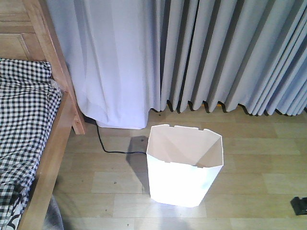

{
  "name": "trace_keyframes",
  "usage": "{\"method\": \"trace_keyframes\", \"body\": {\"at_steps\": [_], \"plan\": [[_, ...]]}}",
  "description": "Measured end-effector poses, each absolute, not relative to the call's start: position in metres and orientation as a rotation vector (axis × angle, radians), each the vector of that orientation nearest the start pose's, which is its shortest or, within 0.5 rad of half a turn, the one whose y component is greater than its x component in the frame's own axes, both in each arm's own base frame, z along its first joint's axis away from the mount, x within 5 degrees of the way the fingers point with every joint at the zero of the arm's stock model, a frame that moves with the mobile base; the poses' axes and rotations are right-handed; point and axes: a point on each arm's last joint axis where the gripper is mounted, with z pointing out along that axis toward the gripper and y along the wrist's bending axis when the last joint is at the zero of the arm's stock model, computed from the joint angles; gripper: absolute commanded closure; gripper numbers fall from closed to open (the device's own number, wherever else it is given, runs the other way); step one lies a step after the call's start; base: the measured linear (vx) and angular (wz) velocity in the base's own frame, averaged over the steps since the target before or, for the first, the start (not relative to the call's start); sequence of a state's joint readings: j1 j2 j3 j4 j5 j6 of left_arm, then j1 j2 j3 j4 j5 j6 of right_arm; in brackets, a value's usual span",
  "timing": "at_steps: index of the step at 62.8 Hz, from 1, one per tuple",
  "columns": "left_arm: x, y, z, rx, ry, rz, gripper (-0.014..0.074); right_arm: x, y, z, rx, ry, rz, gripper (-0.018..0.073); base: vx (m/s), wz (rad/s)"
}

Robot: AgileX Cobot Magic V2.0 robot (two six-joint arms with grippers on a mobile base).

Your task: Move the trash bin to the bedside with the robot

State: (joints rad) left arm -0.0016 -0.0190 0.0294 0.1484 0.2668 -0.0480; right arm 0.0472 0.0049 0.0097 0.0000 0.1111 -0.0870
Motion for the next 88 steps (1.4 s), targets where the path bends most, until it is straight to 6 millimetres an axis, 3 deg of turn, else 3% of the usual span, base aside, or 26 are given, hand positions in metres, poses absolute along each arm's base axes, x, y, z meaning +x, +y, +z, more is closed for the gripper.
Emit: {"method": "trace_keyframes", "body": {"at_steps": [88], "plan": [[0.0546,0.0035,0.1804,0.057,1.758,0.102,0.0602,0.0579,0.0019,0.1981,-0.071,1.574,-0.014,0.0570,0.00,0.00]]}}
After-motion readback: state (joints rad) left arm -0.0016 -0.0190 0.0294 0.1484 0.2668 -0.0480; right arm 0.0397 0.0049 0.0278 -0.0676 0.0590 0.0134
